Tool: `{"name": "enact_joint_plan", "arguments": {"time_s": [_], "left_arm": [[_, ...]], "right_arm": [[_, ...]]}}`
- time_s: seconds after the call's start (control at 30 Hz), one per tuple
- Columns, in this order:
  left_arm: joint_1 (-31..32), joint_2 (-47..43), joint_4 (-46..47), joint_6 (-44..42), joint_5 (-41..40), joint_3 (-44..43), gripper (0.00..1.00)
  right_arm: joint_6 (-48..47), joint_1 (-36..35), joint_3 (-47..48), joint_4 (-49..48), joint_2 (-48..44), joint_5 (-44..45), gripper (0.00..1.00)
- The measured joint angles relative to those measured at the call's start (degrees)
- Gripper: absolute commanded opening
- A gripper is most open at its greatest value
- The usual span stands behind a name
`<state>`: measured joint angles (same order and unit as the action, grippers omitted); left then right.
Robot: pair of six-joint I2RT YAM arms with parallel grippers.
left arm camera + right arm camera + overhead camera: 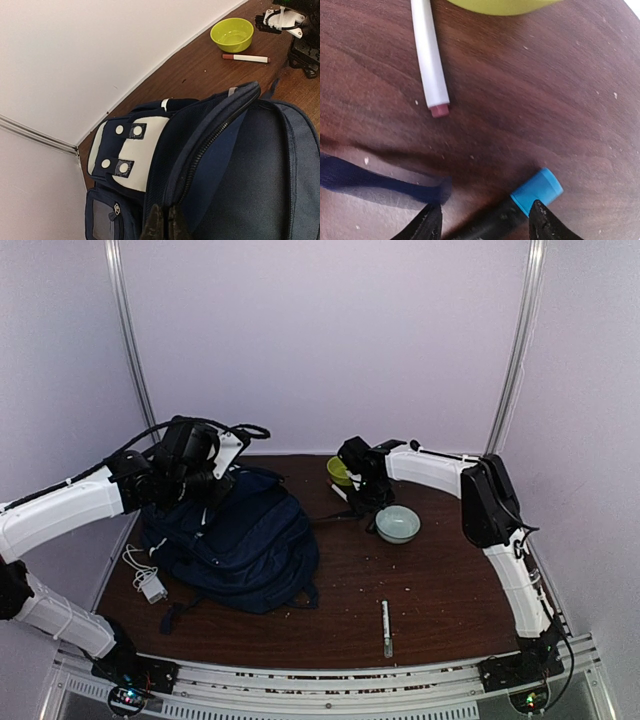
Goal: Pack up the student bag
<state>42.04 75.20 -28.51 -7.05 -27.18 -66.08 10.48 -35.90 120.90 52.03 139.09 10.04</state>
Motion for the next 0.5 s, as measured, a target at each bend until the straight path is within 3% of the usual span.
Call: {"name": "enact_joint_plan", "arguments": {"time_s": [0.5], "left_arm": [[0.00, -0.72, 0.31, -0.81, 0.02, 0.74, 0.00]], "right_arm": [[2.21, 1.09, -8.44, -0.09, -5.57, 2.38, 0.64]]}}
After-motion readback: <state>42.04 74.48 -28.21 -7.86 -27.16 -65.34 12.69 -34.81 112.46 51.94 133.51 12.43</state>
